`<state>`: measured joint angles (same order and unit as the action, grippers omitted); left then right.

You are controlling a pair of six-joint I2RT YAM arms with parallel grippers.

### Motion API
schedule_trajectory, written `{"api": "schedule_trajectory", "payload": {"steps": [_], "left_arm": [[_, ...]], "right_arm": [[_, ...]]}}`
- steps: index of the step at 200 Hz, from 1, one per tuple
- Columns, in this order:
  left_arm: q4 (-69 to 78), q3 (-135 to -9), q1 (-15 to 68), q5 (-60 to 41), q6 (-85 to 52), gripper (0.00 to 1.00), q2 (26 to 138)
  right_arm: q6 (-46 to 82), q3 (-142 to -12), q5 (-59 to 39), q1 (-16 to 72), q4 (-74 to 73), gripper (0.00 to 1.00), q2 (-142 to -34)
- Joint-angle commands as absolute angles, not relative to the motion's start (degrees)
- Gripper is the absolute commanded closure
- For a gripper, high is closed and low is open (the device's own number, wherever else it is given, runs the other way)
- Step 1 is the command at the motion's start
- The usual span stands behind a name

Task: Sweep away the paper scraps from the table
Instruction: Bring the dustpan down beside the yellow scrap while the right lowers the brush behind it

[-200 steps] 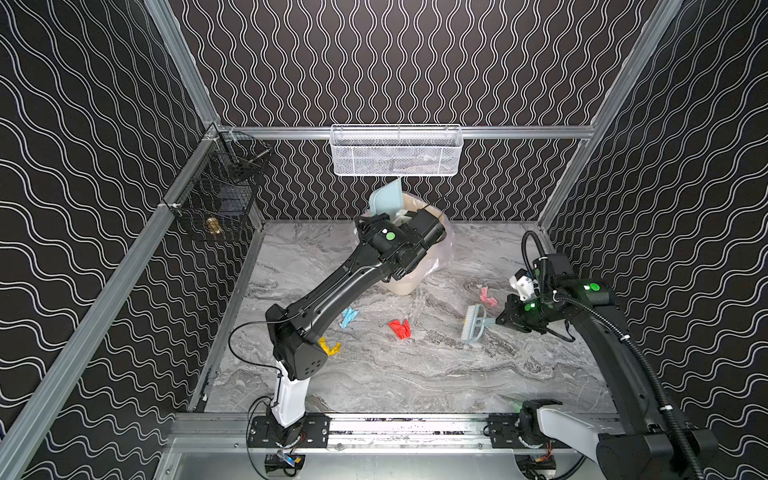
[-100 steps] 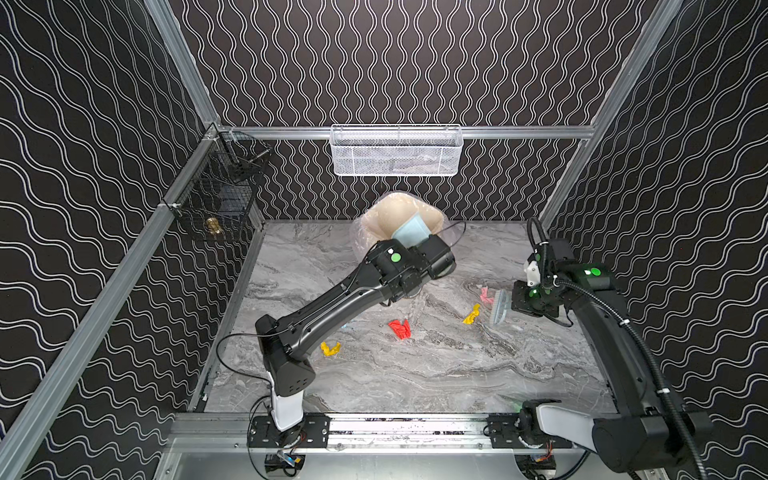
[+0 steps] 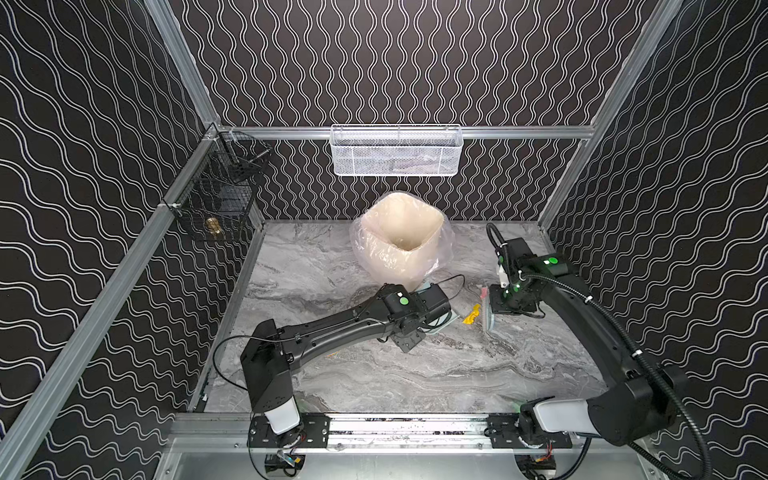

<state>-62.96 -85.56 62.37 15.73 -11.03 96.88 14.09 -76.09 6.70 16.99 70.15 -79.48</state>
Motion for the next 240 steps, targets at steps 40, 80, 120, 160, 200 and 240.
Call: {"api": "schedule_trajectory", "payload": {"steps": [40, 80, 120, 160, 200, 240], "left_arm": [[-55.6, -78.4, 62.4, 7.2, -11.2, 1.0, 97.8], [-54.1, -78.4, 62.4, 5.0, -10.2, 1.0, 101.4], [-53.8, -80.6, 62.4, 3.6, -10.1, 1.0, 105.5], [-53.0, -81.0, 62.4, 2.2, -11.5, 1.0, 107.6], [-52.5, -82.4, 62.4, 1.6, -12.3, 1.0, 110.2], [-52.6, -85.1, 62.3, 1.0, -12.7, 1.0, 113.2]], "right_arm": [[12.2, -78.7, 8.1, 17.3, 70.3, 1.0, -84.6], [10.2, -79.1, 7.7, 17.3, 70.0, 1.0, -87.2], [7.4, -80.5, 6.0, 17.8, 70.3, 1.0, -89.0], [5.7, -81.7, 3.8, 19.1, 71.0, 1.0, -89.2], [5.0, -84.9, 9.7, 19.2, 72.7, 1.0, -89.9], [4.5, -87.4, 12.3, 19.2, 71.2, 1.0, -93.3]]}}
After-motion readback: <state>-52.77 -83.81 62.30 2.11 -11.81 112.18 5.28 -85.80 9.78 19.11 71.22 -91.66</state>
